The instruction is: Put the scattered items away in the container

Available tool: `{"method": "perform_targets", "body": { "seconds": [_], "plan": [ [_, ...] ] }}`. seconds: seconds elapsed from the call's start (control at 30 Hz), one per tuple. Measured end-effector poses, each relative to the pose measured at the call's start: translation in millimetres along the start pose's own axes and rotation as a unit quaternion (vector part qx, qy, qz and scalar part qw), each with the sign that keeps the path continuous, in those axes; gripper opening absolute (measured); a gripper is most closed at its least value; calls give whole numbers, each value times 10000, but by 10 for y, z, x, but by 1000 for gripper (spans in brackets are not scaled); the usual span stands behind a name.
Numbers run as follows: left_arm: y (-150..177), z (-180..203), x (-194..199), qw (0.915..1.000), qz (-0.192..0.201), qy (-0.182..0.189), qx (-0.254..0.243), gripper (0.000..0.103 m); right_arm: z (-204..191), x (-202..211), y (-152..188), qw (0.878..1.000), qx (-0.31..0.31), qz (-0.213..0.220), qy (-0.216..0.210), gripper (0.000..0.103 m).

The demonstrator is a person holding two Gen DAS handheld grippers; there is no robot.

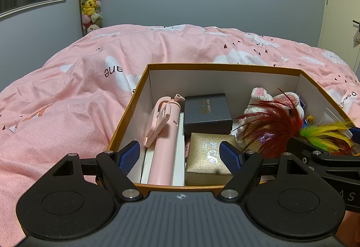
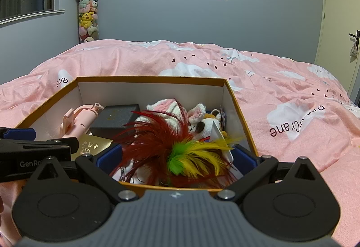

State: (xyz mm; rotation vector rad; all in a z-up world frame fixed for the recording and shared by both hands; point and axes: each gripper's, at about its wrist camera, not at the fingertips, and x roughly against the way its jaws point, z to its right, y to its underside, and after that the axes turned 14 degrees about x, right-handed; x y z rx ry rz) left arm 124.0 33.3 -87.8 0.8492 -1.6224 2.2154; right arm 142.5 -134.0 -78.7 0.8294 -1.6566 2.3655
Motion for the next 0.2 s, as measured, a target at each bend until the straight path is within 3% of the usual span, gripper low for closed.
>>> {"method": "perform_targets", "body": {
  "seconds": [0.2],
  "plan": [
    [5, -2, -4, 10000, -15, 11, -10, 91, -1, 1, 0, 10000, 1, 1, 0, 103]
  ]
}}
